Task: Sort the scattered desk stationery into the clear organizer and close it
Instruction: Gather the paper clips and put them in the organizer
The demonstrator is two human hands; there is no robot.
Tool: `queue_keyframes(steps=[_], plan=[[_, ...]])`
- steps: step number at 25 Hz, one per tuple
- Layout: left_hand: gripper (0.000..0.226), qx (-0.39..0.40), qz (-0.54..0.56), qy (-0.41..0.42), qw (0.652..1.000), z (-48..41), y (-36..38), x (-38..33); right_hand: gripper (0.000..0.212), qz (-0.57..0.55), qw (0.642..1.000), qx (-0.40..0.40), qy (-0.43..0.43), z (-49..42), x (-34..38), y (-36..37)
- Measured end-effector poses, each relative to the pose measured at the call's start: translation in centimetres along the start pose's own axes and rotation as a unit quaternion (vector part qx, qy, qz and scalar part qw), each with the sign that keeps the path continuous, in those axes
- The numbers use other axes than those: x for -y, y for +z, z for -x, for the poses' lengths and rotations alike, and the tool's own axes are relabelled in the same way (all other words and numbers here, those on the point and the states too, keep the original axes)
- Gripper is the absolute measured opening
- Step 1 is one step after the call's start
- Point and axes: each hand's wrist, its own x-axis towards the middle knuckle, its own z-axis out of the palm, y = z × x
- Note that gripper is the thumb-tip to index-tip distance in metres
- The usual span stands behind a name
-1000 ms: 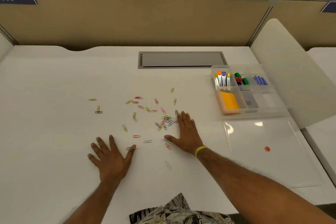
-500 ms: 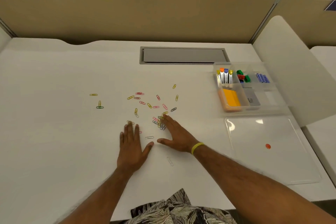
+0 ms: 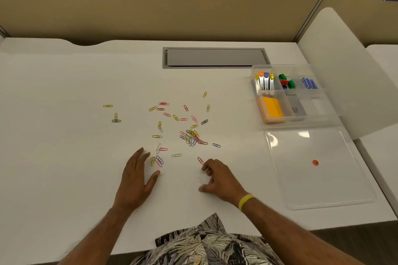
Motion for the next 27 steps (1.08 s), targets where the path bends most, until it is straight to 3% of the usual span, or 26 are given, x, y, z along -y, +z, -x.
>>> queue_keyframes(steps=[9, 14, 18, 27], plan=[[0.063, -0.001, -0.002, -0.021, 1.000, 0.2, -0.2, -0.2, 0.032, -0.126, 0.983, -0.125, 0.046, -6.0, 3.1, 0.5], [0.055, -0.001, 0.008, -0.045, 0.999, -0.8, -0.4, -0.4, 0.024, -0.045, 0.967, -0.249, 0.018, -6.5, 1.2, -2.2], [0.057, 0.026, 0.028, -0.097, 0.995, -2.0, 0.3, -1.9, 0.051, -0.007, 0.980, -0.177, 0.085, -6.7, -0.3, -3.1], [0.036, 0.095, 0.109, -0.090, 0.985, -5.8, 1.0, -5.3, 0.051, 0.008, 0.999, -0.045, -0.019, -7.4, 4.1, -0.2]])
